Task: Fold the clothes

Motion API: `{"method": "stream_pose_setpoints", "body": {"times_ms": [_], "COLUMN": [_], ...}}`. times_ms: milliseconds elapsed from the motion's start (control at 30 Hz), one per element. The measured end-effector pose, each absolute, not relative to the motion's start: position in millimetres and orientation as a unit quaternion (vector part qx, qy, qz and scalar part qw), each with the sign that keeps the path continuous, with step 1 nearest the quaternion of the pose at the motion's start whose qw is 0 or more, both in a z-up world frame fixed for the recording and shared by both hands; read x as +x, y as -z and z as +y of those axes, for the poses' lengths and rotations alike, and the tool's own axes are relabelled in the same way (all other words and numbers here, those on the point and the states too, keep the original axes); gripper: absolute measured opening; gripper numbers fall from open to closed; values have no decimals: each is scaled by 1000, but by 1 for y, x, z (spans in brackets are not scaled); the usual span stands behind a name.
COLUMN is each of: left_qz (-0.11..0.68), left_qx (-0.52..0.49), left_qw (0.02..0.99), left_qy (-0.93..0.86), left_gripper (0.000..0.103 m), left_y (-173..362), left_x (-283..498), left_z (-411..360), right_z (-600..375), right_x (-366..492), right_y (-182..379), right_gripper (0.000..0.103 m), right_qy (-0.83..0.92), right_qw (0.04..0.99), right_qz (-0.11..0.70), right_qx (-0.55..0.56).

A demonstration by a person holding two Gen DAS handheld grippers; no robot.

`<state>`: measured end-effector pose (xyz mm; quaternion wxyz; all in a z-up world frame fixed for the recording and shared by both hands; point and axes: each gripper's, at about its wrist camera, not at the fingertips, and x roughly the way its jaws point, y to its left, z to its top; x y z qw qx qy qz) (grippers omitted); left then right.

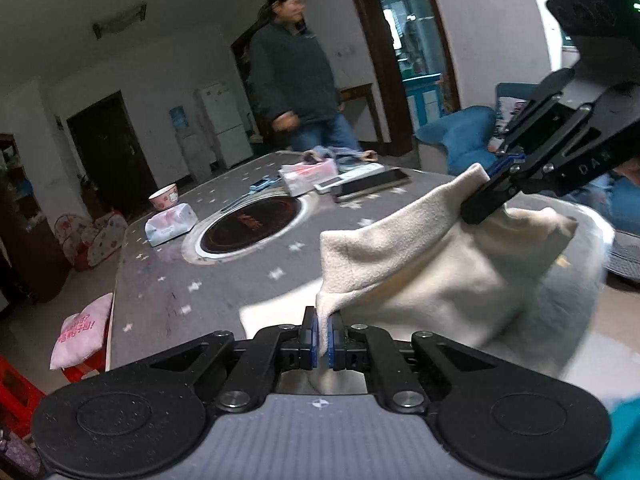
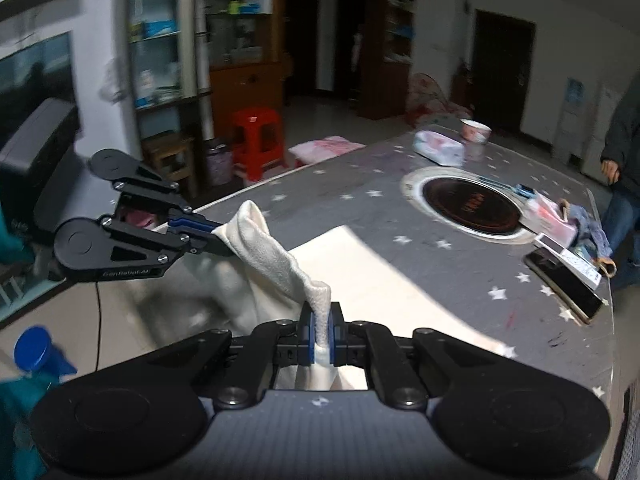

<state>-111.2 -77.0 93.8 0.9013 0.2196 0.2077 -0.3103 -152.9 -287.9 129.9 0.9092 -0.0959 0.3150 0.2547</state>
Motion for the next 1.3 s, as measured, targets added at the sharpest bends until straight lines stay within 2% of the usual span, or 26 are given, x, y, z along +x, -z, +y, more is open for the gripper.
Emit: {"method": "stream_pose_setpoints", "body": {"times_ms": [167,367,533,633,800,867,1033,1100,1167,1300], "left_qz": [248,313,307,300,297,303,325,331,332,327], "left_qx": [226,220,196,181,144,140,146,144,142,138], "left_qw": [901,897,907,915,916,910,902,902,903,906], "left_qy": [274,222,209,198,229,245,244,238,235,229], "left_gripper": [6,12,26,34,35,39,39,44,48,57], "left_y": [-74,-20,-19,-28,-45,-45,-27,-21,-19,-15], "left_x": [-31,33,35,31,16,10,8,11,11,11], "left_z": [-117,-151,-141,-132,-126,-130,-139,-137,-134,-129], "right_z": [-300,-315,-335,-342,-329,-322,-325,-332,-335,-337], "right_x": [-80,-9,7,-4,-29,-30,-21,-23,-23,-22], "right_y": [-116,-55,-26,-37,-52,-45,-23,-20,-18,-16], "right_gripper": [5,7,12,14,15,15,14,14,8,8], "right_qy": [-215,-124,-70,-61,-107,-108,-68,-64,-59,-56], "right_qw": [910,914,918,926,923,918,911,913,915,917], "right_qz": [340,383,390,372,369,381,406,401,398,392], "right_qx": [-94,-45,5,22,15,9,21,39,43,40]}}
